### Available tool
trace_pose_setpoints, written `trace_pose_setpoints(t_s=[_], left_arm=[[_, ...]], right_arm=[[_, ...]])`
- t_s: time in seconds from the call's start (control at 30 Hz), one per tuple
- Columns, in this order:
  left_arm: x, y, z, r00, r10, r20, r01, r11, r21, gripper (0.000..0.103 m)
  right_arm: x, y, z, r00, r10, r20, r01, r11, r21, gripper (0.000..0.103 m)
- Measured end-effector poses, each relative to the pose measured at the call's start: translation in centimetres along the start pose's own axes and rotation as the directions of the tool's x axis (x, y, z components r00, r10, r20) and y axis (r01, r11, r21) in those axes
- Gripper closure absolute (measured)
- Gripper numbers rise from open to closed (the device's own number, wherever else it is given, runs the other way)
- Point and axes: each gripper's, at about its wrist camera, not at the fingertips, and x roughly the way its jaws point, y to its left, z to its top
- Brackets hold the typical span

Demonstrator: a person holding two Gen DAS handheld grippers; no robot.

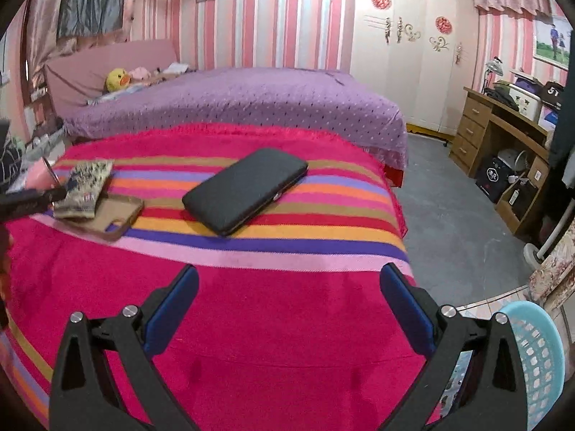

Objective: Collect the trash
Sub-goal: 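Move the left gripper to the printed snack package and grasp it, then grasp the cream round cup with the right gripper while the left holds the package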

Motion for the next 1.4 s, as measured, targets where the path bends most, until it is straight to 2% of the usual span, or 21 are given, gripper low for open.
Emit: trace_pose_setpoints(t_s=[0.03, 0.1, 0.17, 0.2, 0.23, 0.27, 0.3, 0.37, 0.47, 0.6, 0.77, 0.87, 0.93, 1.13, 1.4], left_arm=[[0.8, 0.1, 0.2, 1.0, 0.001, -0.007, -0.001, 1.0, 0.003, 0.018], [2.1, 0.1, 0.2, 1.0, 0.005, -0.02, -0.004, 1.0, 0.012, 0.029], [3.0, 0.4, 0.3, 0.998, -0.048, -0.037, 0.047, 0.999, -0.01, 0.039], [2.8, 0.6, 0.3, 0.997, -0.067, -0.029, 0.066, 0.998, -0.02, 0.058], [2.6, 0.6, 0.3, 0.997, -0.069, -0.021, 0.069, 0.997, -0.019, 0.067], [2.3, 0.5, 0.3, 0.998, -0.062, -0.01, 0.062, 0.998, -0.011, 0.083], [1.9, 0.3, 0.3, 0.998, -0.06, 0.003, 0.06, 0.998, 0.005, 0.093], [1.3, -0.1, 0.0, 0.997, -0.074, 0.007, 0.074, 0.997, 0.038, 0.103], [0.0, 0.1, -0.5, 0.998, -0.059, 0.023, 0.057, 0.997, 0.058, 0.103], [-3.2, 1.9, -0.9, 0.995, -0.085, 0.054, 0.084, 0.996, 0.02, 0.103], [-6.7, 4.2, -1.1, 0.996, -0.041, 0.085, 0.042, 0.999, -0.004, 0.103], [-8.9, 5.7, -1.8, 0.992, 0.019, 0.124, -0.018, 1.0, -0.009, 0.103], [-9.6, 6.7, -2.4, 0.991, 0.038, 0.127, -0.034, 0.999, -0.03, 0.103], [-8.2, 11.2, -3.0, 0.989, 0.094, 0.11, -0.085, 0.992, -0.089, 0.103], [-7.0, 16.3, -3.3, 0.986, 0.143, 0.086, -0.127, 0.978, -0.166, 0.103]], right_arm=[[0.1, 0.1, 0.0, 1.0, -0.002, -0.002, 0.002, 1.0, -0.004, 0.005], [0.1, 0.3, -0.1, 1.0, -0.007, -0.002, 0.007, 1.0, -0.014, 0.005], [0.2, 0.6, -0.2, 1.0, -0.016, -0.007, 0.016, 0.999, -0.037, 0.005], [0.3, 0.8, -0.3, 1.0, -0.023, -0.009, 0.023, 0.998, -0.05, 0.005], [0.3, 0.9, -0.3, 1.0, -0.028, -0.01, 0.027, 0.998, -0.058, 0.005], [0.3, 1.0, -0.3, 0.999, -0.03, -0.012, 0.029, 0.998, -0.063, 0.005], [0.3, 1.1, -0.4, 1.0, -0.027, -0.014, 0.026, 0.998, -0.064, 0.005], [0.0, 1.2, -0.3, 1.0, -0.022, -0.011, 0.021, 0.998, -0.064, 0.005], [-0.5, 1.6, -0.1, 1.0, -0.019, 0.002, 0.02, 0.998, -0.067, 0.005], [-0.9, 2.3, 0.1, 1.0, -0.008, 0.012, 0.009, 0.998, -0.066, 0.005], [-1.0, 4.1, 0.2, 1.0, 0.019, 0.019, -0.017, 0.996, -0.085, 0.005], [-1.0, 5.8, 0.2, 0.999, 0.036, 0.024, -0.033, 0.993, -0.11, 0.005], [-1.1, 7.3, 0.2, 0.998, 0.057, 0.022, -0.054, 0.991, -0.123, 0.005], [-0.1, 12.2, 1.0, 0.993, 0.115, 0.016, -0.111, 0.982, -0.154, 0.005], [3.8, 20.4, 4.5, 0.973, 0.23, -0.009, -0.228, 0.958, -0.176, 0.005]])
